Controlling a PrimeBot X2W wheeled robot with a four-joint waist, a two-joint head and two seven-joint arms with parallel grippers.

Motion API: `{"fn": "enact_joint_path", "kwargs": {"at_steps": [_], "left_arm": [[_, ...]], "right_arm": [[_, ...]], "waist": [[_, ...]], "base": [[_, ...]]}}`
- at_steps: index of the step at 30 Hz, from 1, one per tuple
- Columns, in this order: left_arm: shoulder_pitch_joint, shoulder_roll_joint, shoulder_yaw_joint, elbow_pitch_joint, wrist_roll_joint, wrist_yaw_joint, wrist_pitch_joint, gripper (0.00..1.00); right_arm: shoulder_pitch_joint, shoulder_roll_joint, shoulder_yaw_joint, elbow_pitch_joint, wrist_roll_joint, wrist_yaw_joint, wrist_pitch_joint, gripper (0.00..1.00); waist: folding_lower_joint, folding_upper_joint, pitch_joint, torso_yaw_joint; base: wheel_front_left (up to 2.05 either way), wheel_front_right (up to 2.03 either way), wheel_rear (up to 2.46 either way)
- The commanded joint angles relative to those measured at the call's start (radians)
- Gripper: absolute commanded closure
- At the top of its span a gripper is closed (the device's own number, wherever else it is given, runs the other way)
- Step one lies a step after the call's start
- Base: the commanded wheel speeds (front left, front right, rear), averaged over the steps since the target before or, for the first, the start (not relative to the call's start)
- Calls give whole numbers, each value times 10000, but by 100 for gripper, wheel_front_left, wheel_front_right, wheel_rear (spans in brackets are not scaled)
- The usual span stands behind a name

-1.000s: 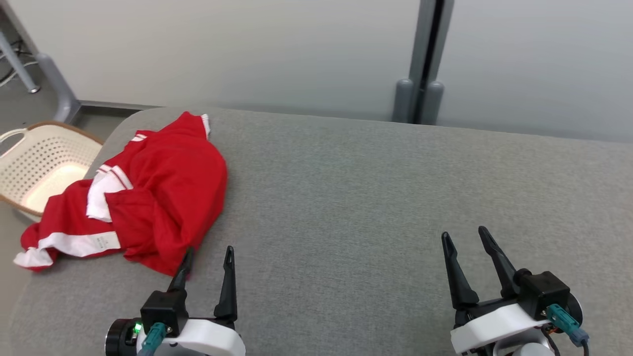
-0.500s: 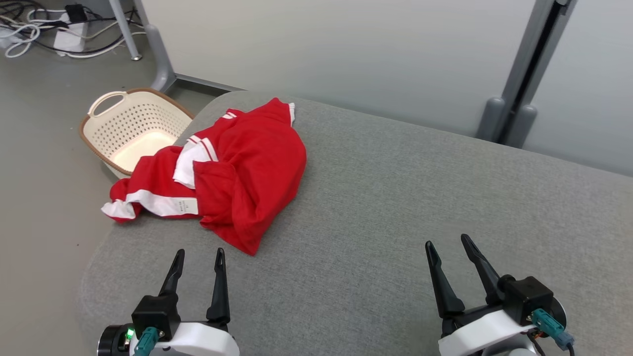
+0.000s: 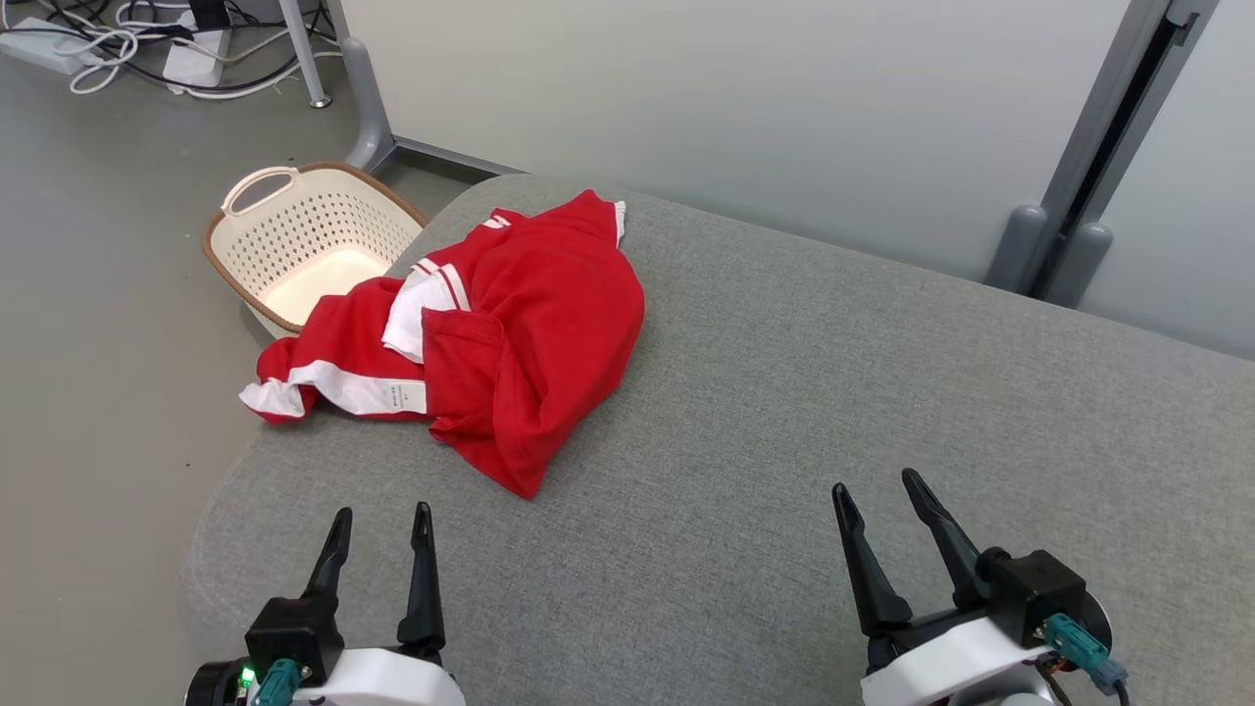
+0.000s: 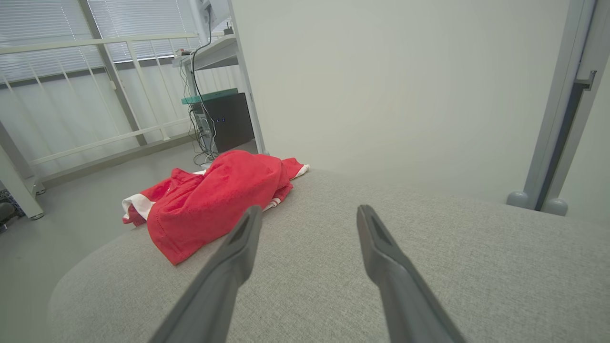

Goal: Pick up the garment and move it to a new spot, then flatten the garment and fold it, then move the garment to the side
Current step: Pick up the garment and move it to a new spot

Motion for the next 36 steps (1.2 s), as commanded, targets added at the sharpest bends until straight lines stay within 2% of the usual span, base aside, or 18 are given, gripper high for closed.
{"fn": "enact_joint_path", "kwargs": {"at_steps": [1, 12, 20, 24, 26, 31, 36], "left_arm": [[-45, 33, 45, -27, -54, 46, -21, 0], [-458, 31, 662, -151, 0, 31, -21, 0], [-1645, 267, 1507, 177, 682, -478, -21, 0], [-2588, 676, 1612, 1367, 737, -981, -16, 0], [-2918, 827, 1732, 1712, 606, -1070, -18, 0], [-4196, 1434, 1964, 3332, 212, -1625, 541, 0], [-5168, 1882, 1991, 4482, 103, -1845, 986, 0]], "right_arm": [[5, -23, 19, 11, -30, 0, -16, 0], [-173, -29, -834, -19, -563, 0, -14, 0], [-479, -453, -1669, -524, -1033, 0, -14, 0], [-687, -773, -2023, -857, -1127, 0, -14, 0], [-752, -838, -2068, -921, -1135, 0, -14, 0], [-834, -1080, -2234, -1119, -1138, 0, -16, 0], [-881, -1216, -2212, -1223, -1120, 0, -14, 0]], "waist": [[0, -1, 20, -65], [0, -1, 541, -564], [0, -1, 1719, -1142], [0, -1, 2427, -1468], [0, -1, 2602, -1565], [0, -1, 3141, -1902], [0, -1, 3490, -2158]], "base": [[0, 0, 0], [0, 0, 0], [0, 0, 0], [0, 0, 0], [0, 0, 0], [0, 0, 0], [0, 0, 0]]}}
